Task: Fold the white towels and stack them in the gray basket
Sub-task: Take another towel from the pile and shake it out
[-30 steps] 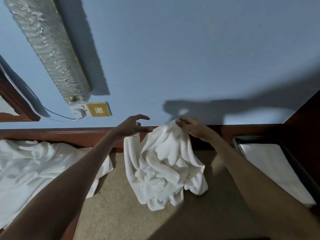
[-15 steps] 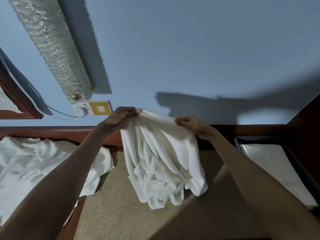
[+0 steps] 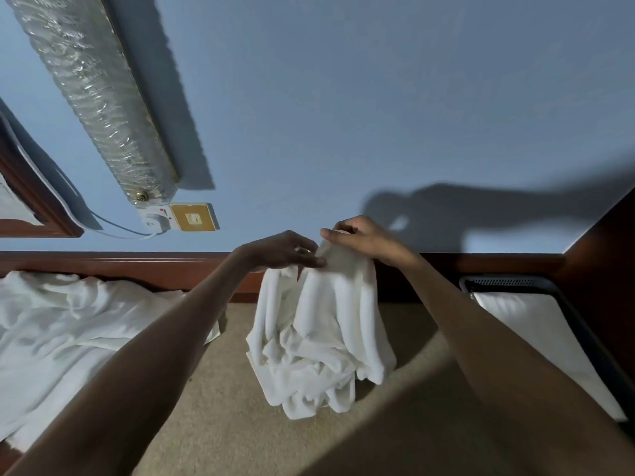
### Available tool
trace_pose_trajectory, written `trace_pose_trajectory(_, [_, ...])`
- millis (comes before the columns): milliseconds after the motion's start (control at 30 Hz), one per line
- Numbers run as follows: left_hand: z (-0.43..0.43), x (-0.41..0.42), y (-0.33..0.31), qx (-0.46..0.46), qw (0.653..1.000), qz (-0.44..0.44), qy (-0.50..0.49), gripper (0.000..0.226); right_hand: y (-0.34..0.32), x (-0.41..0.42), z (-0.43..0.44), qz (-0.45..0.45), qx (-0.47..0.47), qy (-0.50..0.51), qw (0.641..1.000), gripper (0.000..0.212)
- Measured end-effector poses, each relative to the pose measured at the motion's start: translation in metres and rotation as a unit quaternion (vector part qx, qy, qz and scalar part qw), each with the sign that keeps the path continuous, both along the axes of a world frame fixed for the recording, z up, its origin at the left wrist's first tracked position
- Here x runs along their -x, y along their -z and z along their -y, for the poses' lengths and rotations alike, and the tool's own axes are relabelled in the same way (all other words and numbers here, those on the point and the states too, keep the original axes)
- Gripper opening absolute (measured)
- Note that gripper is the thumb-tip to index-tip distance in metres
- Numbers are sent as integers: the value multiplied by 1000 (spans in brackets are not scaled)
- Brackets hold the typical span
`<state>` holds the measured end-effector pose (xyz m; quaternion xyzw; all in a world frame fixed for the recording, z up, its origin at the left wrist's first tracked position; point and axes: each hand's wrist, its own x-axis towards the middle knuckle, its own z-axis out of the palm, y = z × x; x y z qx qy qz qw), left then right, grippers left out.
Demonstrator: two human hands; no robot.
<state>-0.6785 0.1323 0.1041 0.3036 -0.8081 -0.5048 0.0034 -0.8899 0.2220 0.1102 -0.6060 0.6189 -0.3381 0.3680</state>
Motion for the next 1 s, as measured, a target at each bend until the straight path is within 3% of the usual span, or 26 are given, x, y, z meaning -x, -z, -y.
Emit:
trace_pose_trajectory(133, [4,-11,-8,7,997,-68,-41,38,-1,20,-12,12,-20,8,1000,51])
trace_pose_trajectory(233, [5,-18,-7,-42,980,-144,-131,33,3,27,-13,13,-25,2,1000,45])
trace_pose_trajectory(333, [9,-20,-2,-130,927,-240,-257,27,16,35,-13,-3,-71,-21,997,48])
trace_pose_trajectory(433, [11,-21,-3,-198,885,-280,-315,28,30,43,-14,-23,-109,-44,993,20])
trace_pose_trajectory(533, [10,-22,-5,-95,942,-136,-292,31,34,38,-9,16,-57,-6,998,17])
trace_pose_trajectory(600, [7,-22,-3,-10,966,-46,-254,46,29,29,-2,13,-15,4,1000,18])
trace_pose_trajectory(700, [-3,-10,-3,2,991,-42,-126,77,12,10,7,-64,32,-21,997,23])
trace_pose_trajectory(767, [-8,-1,-8,-10,999,-19,-37,57,5,3,11,-98,40,-29,994,24])
trace_pose_trajectory(833, [-7,1,-17,13,1000,-7,-17,28,2,4,10,-95,38,-20,995,25])
trace_pose_trajectory(933, [3,-7,-24,24,998,-35,-38,24,1,10,1,-50,19,-10,999,36])
trace_pose_trajectory(1000, [5,-10,-26,13,996,-68,-59,24,2,8,-5,-5,7,-16,1000,60])
